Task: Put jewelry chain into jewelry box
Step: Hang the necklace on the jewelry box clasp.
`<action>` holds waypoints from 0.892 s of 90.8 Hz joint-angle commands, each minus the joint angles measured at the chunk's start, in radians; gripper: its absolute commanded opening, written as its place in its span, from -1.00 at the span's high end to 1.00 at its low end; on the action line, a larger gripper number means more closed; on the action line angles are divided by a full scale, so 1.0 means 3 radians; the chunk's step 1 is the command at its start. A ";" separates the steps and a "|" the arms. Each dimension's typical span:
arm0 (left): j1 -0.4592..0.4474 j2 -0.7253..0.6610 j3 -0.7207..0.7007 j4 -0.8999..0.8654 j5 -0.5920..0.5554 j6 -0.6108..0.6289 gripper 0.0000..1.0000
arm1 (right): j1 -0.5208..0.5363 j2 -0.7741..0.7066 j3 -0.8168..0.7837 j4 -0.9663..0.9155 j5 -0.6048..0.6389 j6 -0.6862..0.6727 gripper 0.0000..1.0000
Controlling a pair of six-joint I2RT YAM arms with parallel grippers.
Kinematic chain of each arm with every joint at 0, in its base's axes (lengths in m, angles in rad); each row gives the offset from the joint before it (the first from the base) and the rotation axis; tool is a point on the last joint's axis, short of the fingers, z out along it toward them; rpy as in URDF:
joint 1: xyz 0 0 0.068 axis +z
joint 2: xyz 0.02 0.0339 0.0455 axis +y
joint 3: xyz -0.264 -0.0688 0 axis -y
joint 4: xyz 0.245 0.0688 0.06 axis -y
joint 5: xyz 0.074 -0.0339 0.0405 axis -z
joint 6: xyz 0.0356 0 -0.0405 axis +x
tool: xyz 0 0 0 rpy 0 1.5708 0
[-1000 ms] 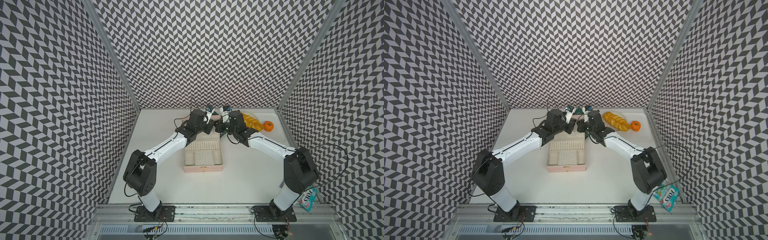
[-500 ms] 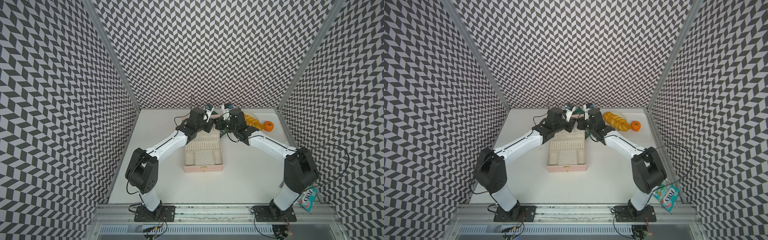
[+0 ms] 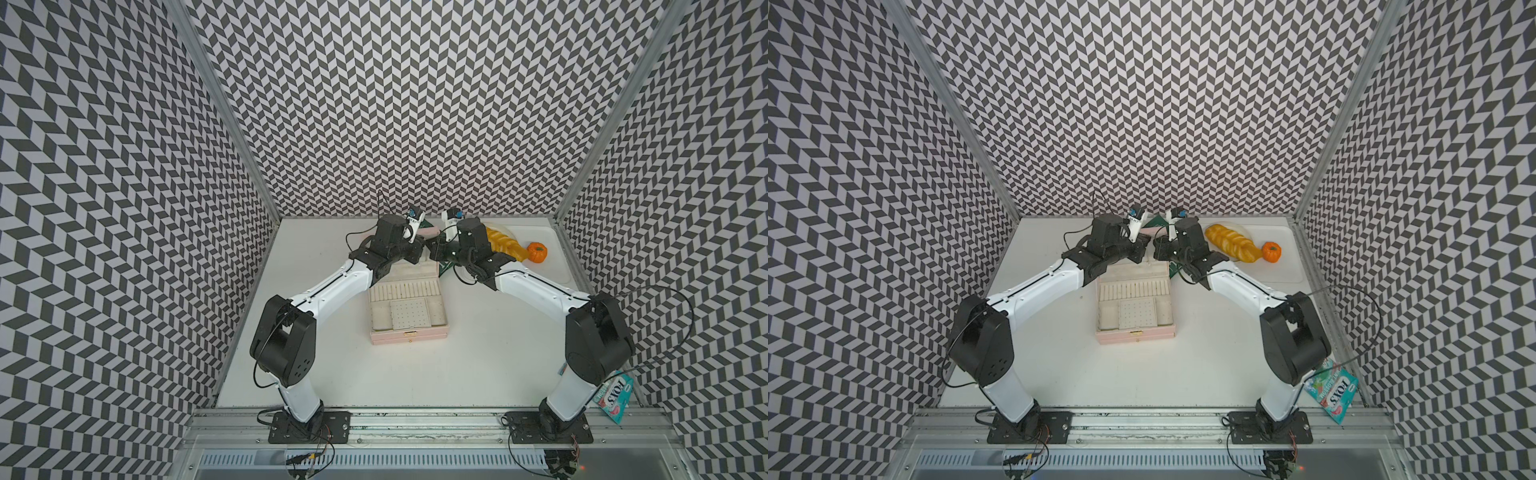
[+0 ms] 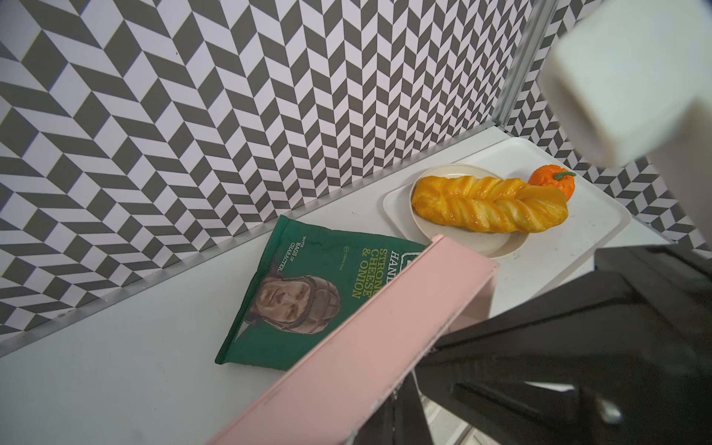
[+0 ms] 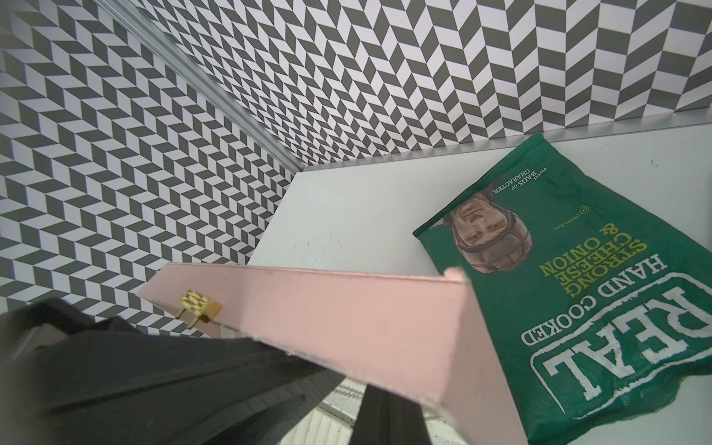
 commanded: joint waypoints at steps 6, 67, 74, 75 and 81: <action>0.0088 -0.0089 -0.0041 0.0064 0.0023 -0.0091 0.97 | -0.0020 0.0018 0.0032 0.0086 -0.0034 -0.0010 1.00; 0.0111 -0.0022 -0.0004 0.0018 0.0096 -0.0120 0.91 | -0.0020 0.0091 0.0126 0.0053 -0.0014 0.0015 0.99; 0.0110 -0.0001 -0.0003 0.0000 0.0090 -0.0127 0.91 | -0.0020 0.0124 0.0168 0.0027 -0.0048 0.0003 1.00; 0.0110 0.0000 -0.0001 -0.0003 0.0095 -0.0128 0.91 | -0.0020 0.0125 0.0166 0.0029 -0.0048 0.0007 0.99; 0.0109 -0.0004 0.0023 -0.0004 0.0108 -0.0141 0.90 | -0.0020 0.0105 0.0157 0.0053 -0.0030 0.0015 0.99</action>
